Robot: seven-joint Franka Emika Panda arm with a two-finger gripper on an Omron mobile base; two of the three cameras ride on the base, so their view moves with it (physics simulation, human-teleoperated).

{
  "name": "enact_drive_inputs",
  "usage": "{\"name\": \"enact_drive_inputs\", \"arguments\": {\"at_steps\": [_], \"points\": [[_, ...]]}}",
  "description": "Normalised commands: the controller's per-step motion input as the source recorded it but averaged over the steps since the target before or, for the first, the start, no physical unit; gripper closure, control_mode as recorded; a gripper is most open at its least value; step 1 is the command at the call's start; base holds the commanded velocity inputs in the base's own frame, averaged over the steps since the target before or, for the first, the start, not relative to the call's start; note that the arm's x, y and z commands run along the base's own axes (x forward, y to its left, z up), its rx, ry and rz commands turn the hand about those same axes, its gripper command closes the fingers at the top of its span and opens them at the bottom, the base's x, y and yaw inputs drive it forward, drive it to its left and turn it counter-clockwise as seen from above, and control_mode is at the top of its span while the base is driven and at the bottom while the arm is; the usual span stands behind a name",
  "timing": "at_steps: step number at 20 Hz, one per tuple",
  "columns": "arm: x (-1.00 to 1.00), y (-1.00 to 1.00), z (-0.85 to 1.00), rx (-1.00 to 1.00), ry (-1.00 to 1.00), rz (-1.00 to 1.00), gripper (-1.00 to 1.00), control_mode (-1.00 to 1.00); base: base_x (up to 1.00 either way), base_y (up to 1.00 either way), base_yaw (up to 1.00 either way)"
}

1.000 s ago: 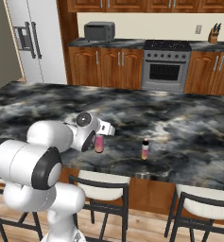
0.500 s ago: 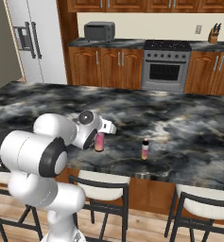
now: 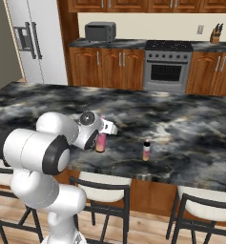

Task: Place the large bottle from the dining counter next to the other large bottle outside the sink, and place the small bottle from the dining counter next to the other small bottle inside the sink.

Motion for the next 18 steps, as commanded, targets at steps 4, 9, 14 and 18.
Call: {"name": "enact_drive_inputs", "arguments": {"at_steps": [4, 9, 14, 18], "points": [[-0.04, 0.0, 0.0, 0.0, 0.0, 0.0, 1.0, -1.0, 0.0, 0.0, 0.0], [-0.22, 0.0, 0.28, 0.0, -0.07, 0.0, 1.0, -1.0, 0.0, 0.0, 0.0], [-0.21, 0.0, 0.39, 0.0, -0.08, 0.0, 1.0, -1.0, 0.0, 0.0, 0.0], [0.0, 0.0, 0.24, 0.0, 0.0, 0.0, 1.0, -1.0, 0.0, 0.0, 0.0]]}}
